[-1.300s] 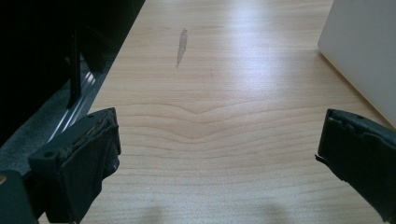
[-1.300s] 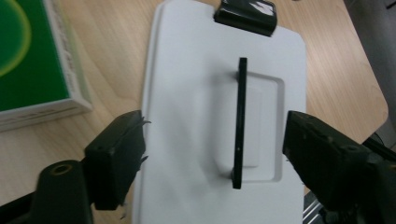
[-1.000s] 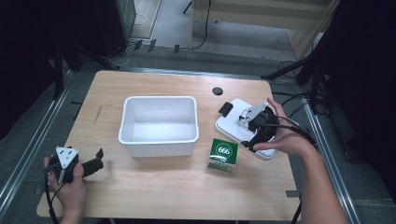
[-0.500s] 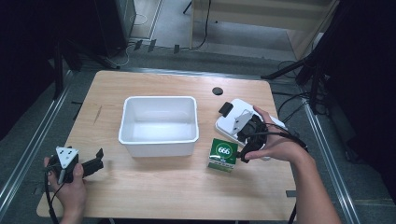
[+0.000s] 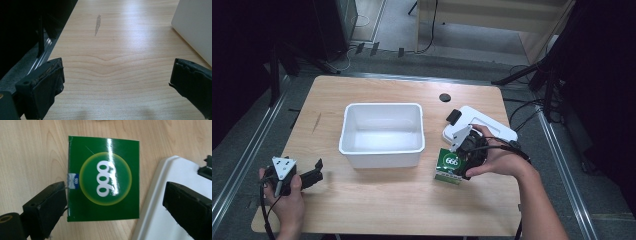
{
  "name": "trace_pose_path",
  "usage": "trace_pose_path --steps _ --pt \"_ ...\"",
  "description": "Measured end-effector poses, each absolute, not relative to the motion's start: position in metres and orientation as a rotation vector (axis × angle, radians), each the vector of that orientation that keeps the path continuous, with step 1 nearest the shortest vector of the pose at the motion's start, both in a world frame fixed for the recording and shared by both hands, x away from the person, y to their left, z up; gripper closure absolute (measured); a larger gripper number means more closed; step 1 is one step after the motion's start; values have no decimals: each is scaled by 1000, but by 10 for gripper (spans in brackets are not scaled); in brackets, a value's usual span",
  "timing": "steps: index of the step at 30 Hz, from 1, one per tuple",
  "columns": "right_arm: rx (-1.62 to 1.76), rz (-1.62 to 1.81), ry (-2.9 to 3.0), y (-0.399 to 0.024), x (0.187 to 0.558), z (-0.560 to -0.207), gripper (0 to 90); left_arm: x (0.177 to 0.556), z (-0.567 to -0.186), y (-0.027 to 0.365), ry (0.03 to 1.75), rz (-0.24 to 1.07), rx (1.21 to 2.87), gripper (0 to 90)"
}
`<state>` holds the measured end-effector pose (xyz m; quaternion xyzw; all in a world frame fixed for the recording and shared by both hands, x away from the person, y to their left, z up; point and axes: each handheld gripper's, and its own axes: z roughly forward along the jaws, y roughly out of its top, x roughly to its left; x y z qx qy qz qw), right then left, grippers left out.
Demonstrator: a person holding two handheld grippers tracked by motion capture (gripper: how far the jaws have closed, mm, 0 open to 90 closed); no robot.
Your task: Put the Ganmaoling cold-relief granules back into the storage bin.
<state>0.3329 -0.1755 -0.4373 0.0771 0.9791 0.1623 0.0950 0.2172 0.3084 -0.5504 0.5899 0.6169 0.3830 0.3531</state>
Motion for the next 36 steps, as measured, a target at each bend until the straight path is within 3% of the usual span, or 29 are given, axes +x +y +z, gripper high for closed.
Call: trace_pose_path --steps 14,29,36 --pt "238 406 2968 -166 336 -456 21 217 -551 309 1593 990 1522 0" --pt "248 345 3002 -160 342 -469 148 217 -551 309 1593 986 1517 0" --pt "187 352 2994 -160 340 -467 161 217 -551 309 1594 988 1519 0"
